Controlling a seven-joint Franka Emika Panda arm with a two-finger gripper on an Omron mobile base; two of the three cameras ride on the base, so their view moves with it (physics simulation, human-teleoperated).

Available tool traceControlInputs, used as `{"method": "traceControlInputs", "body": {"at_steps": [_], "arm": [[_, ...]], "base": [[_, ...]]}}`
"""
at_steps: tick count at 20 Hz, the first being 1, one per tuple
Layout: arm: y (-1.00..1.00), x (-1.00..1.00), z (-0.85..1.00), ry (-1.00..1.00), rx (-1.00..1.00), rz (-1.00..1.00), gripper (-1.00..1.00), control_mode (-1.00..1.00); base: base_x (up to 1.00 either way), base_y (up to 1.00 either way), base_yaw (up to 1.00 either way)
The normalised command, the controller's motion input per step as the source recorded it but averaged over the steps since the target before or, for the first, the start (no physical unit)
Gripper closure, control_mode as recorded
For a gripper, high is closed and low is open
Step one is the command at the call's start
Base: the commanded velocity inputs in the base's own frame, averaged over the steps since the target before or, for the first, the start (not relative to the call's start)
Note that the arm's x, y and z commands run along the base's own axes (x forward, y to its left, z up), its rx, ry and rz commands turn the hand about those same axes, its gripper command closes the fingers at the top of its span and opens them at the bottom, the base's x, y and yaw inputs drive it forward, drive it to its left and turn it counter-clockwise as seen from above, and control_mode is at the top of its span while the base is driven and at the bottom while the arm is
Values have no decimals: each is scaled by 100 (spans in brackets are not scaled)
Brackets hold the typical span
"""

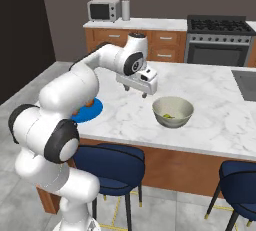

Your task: Take the fruits from the plate on the dining counter and place two fruits in each bowl.

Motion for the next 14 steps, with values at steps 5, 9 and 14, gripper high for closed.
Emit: {"method": "traceControlInputs", "body": {"at_steps": [5, 9, 14], "arm": [[100, 9, 22, 7, 0, 8, -100, -100], [100, 23, 1, 13, -1, 11, -100, -100], [100, 49, 0, 12, 0, 13, -100, -100]], "base": [[0, 0, 0], [0, 0, 0], [0, 0, 0]]}}
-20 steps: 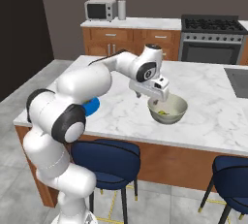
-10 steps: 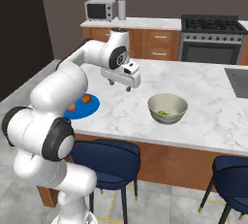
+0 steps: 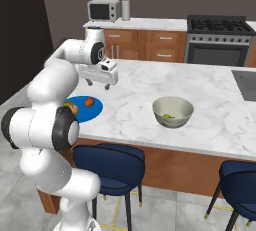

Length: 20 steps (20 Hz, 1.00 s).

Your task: Take the fruits from the plate on the dining counter and place two fruits in each bowl.

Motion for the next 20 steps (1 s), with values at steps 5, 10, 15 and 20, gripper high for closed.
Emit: {"method": "traceControlInputs", "body": {"at_steps": [5, 10, 15, 20], "arm": [[100, 55, -18, 17, -7, 9, -100, -100], [71, 39, -43, 4, 1, 11, -100, -100], [44, 19, -50, 0, 8, 20, -100, -100], [27, 9, -53, -2, 13, 24, -100, -100]], "base": [[0, 0, 0], [0, 0, 0], [0, 0, 0], [0, 0, 0]]}}
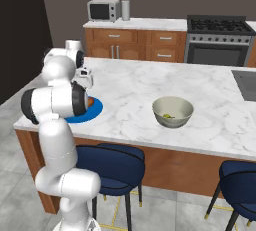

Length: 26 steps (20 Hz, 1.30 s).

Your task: Take the fruits from the plate on the dining counter and place two fruits in each bowl.

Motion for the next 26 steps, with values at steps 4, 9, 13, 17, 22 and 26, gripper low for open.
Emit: {"method": "traceControlInputs", "body": {"at_steps": [4, 9, 13, 17, 22, 26], "arm": [[41, 35, -42, 0, 6, 23, -100, -100], [41, 46, -38, -4, 0, 11, -100, -100], [11, 18, -22, -15, 0, 1, -100, -100], [-19, -4, -15, -3, 0, -1, -100, -100], [-30, -28, -15, 0, 0, -4, -100, -100], [-13, -9, -33, 0, 0, -2, -100, -100]], "base": [[0, 0, 0], [0, 0, 0], [0, 0, 0], [0, 0, 0], [0, 0, 0], [0, 0, 0]]}}
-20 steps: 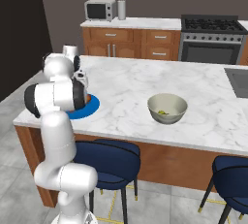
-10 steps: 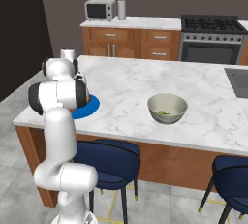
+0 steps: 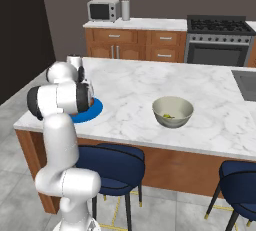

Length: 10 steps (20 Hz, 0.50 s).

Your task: Take the fruits from the plate on the dining counter and place two fruits in each bowl.

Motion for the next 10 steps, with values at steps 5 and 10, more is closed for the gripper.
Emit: {"method": "traceControlInputs", "body": {"at_steps": [5, 10], "arm": [[1, 0, -46, -2, 0, 0, -100, -100], [2, 0, -14, -8, 0, 0, -100, -100]], "base": [[0, 0, 0], [0, 0, 0]]}}
